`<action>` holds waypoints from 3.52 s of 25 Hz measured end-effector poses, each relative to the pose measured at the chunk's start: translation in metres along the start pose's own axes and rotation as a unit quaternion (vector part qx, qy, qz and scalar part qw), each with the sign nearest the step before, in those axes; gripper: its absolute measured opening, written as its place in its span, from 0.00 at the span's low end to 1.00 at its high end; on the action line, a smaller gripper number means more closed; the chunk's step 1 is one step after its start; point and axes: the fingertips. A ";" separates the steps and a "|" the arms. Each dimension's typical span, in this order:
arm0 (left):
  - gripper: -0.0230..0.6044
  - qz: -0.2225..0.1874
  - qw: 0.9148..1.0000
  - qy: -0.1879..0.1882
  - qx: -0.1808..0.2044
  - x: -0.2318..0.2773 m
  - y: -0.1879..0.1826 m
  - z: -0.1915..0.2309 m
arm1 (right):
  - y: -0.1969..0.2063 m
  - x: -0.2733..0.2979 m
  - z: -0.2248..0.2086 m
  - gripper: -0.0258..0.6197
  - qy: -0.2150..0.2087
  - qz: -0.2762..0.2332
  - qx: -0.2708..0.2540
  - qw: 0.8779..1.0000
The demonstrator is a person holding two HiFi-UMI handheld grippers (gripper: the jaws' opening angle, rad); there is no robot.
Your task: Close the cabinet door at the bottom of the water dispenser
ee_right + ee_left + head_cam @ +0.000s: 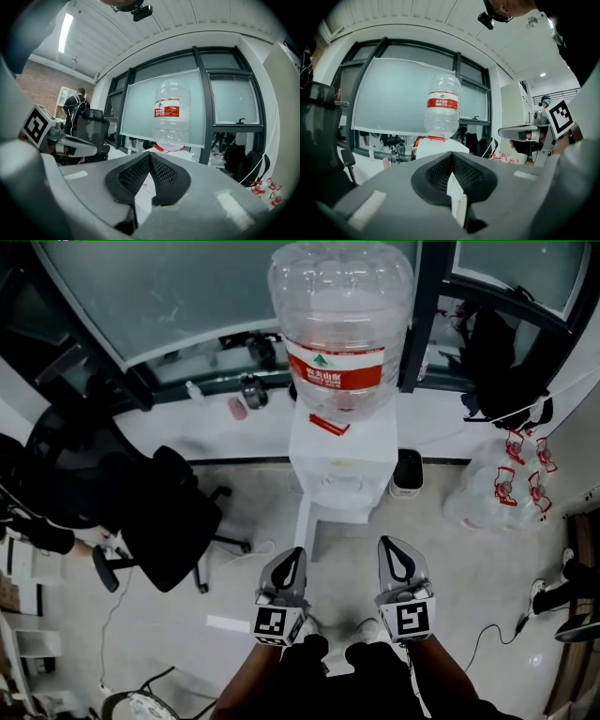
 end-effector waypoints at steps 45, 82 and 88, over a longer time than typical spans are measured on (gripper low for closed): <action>0.07 -0.052 0.992 -0.107 -0.040 0.097 0.420 0.095 | 0.425 0.173 0.126 0.05 -0.098 -0.039 -0.005 0.994; 0.07 0.047 0.990 -0.123 -0.058 0.135 0.519 0.115 | 0.455 0.164 0.104 0.05 -0.054 -0.017 0.026 0.998; 0.07 0.051 0.993 -0.095 -0.049 0.151 0.517 0.094 | 0.455 0.159 0.094 0.05 -0.041 -0.013 0.019 0.999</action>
Point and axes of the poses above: the fingertips, and each gripper's own axes: x forward along the fingers, z to its left, y out of its underside, and after that the axes turned 10 degrees about z, right-handed
